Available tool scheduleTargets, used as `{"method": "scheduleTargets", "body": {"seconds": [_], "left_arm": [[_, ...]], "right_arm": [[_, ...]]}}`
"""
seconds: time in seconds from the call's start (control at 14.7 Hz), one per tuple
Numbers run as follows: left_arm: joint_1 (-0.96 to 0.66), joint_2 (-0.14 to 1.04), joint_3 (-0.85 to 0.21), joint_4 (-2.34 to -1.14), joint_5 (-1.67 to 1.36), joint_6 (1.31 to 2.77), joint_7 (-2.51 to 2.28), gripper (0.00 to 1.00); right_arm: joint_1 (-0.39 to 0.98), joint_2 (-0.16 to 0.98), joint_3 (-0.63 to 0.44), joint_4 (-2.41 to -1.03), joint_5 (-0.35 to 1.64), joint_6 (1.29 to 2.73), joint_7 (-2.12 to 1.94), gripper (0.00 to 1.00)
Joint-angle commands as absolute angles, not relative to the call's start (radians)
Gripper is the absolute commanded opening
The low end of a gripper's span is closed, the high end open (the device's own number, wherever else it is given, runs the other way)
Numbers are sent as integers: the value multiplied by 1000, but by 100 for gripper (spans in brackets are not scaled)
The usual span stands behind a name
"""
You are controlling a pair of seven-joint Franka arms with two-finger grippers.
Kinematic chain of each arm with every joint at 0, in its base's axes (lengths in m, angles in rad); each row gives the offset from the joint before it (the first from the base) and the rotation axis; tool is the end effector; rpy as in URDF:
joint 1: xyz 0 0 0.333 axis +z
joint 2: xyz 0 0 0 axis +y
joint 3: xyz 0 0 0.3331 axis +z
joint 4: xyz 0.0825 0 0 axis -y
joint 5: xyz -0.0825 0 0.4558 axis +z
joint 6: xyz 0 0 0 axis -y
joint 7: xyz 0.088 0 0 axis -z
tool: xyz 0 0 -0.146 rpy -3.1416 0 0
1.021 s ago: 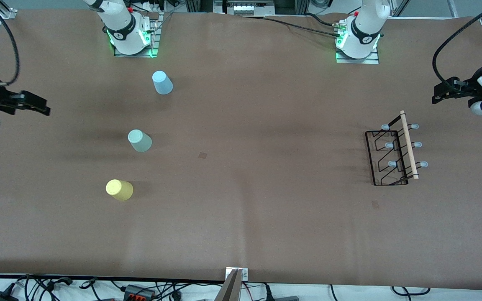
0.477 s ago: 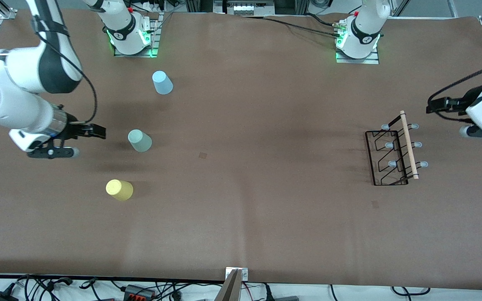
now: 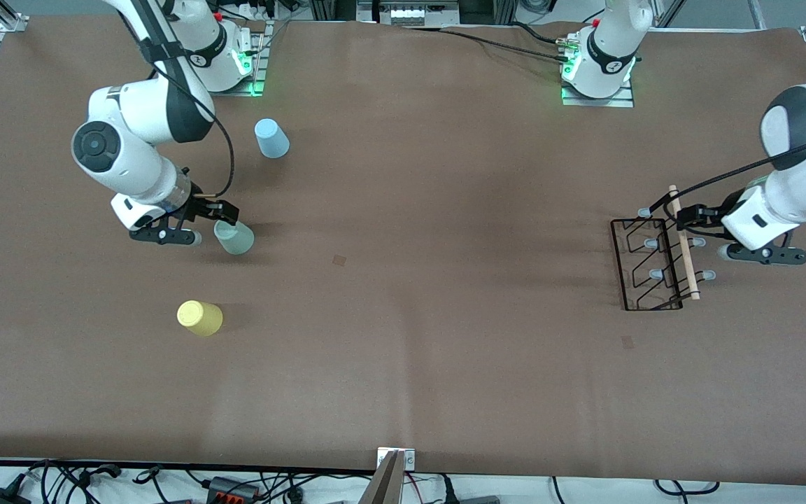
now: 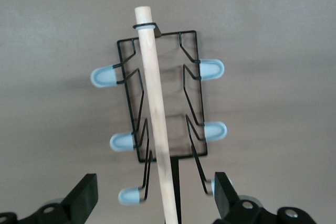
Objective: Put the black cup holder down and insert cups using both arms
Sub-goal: 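Grasp the teal cup with the right gripper while the left gripper grasps the holder handle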
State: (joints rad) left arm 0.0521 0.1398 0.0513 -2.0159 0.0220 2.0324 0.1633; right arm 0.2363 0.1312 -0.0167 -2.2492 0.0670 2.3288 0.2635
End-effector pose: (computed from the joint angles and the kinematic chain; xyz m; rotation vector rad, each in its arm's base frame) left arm 0.6196 0.0661 0.3129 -3.1238 0.1109 0.1965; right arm 0.5654 0.1292 0.2291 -3.1053 0.1416 0.0946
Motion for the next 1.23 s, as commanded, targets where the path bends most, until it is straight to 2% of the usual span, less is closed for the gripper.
{"method": "scheduleTargets", "body": {"seconds": [0.0, 0.2, 0.41, 0.54, 0.82, 1.02, 1.16], "left_arm": [[55, 107, 46, -2100, 29, 2095, 163, 82], [55, 110, 46, -2134, 31, 2121, 156, 71], [55, 117, 46, -2163, 29, 2178, 150, 70], [55, 117, 46, -2167, 29, 2189, 150, 64], [54, 126, 46, -2169, 29, 2191, 149, 40], [52, 138, 46, -2169, 29, 2191, 143, 28], [52, 138, 46, -2168, 29, 2189, 137, 11]], "right_arm": [[238, 115, -23, -2301, 68, 2397, 265, 100], [235, 147, -23, -2303, 64, 2454, 261, 100], [235, 192, -23, -2301, 63, 2532, 261, 100], [238, 212, -23, -2301, 64, 2563, 261, 100], [236, 236, -23, -2304, 64, 2591, 262, 100], [236, 230, -23, -2328, 64, 2594, 262, 100], [236, 224, -21, -2345, 64, 2597, 262, 100]]}}
